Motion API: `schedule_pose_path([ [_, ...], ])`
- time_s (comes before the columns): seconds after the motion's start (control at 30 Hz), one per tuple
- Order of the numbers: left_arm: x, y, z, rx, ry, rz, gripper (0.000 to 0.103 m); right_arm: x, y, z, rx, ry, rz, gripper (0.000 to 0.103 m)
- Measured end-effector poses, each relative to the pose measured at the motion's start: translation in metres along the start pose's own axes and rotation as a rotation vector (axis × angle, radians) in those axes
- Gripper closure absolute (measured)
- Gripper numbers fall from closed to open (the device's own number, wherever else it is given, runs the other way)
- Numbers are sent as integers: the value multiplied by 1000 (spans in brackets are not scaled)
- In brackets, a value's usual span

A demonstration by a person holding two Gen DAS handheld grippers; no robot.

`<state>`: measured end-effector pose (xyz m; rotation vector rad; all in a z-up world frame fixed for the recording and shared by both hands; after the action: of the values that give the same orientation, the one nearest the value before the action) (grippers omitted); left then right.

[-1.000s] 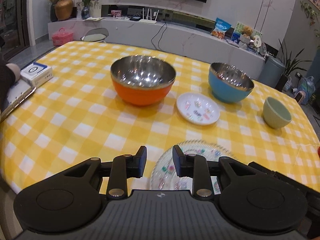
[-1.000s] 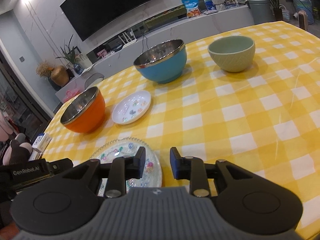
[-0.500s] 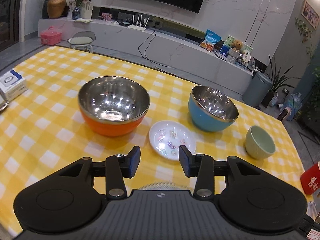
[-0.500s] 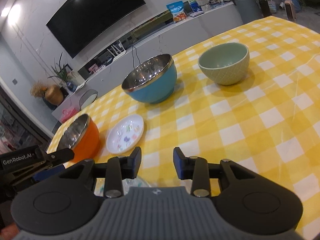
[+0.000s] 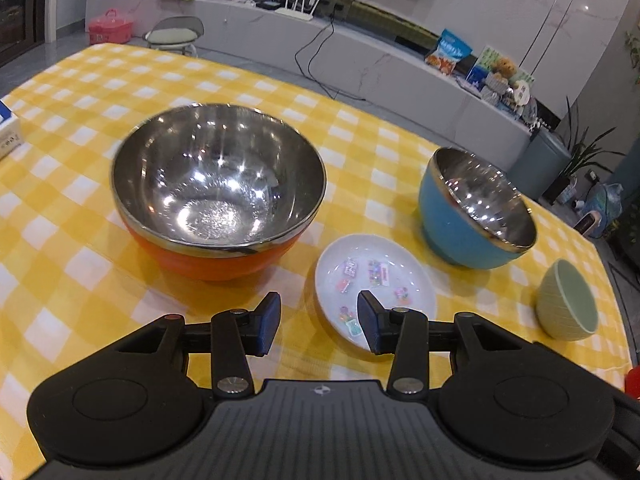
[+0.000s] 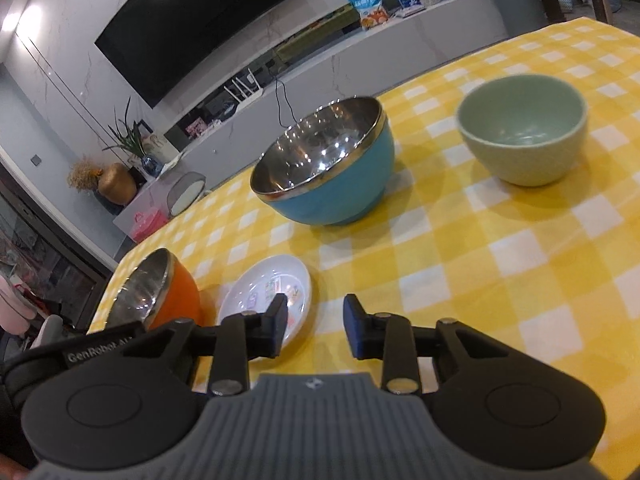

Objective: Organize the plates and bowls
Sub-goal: 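Reach the left tool to the small white sticker plate rim and close it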

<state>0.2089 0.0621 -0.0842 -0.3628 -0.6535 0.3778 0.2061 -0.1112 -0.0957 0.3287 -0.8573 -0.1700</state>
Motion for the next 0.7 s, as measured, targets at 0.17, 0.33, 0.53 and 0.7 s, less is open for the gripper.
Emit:
schedule_pose_path([
  [0.17, -1, -3, -12, -6, 13, -13, 55, 3, 3, -21, -2, 28, 27, 73],
  [0.33, -1, -2, -20, 8, 21, -15, 66, 2, 7, -31, 5, 34, 42, 74],
  [0.53, -2, -4, -22, 20, 14, -47, 89, 0, 12, -39, 14, 40, 60, 93],
  [0.7, -4, -8, -21, 24, 13, -69, 95, 0, 11, -38, -1, 40, 65, 98],
])
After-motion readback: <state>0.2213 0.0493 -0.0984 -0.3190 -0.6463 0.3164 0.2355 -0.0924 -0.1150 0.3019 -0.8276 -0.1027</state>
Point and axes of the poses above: each gripper's, at about its wrist camera, not at the fingertips, and z roughly against the way its jaws point, y to its left, x to its top, the point moved 4 cm from there along -z, roughly the way its jaws point, and after that the axes turned 15 degrees about z, right-handed, at the moved point
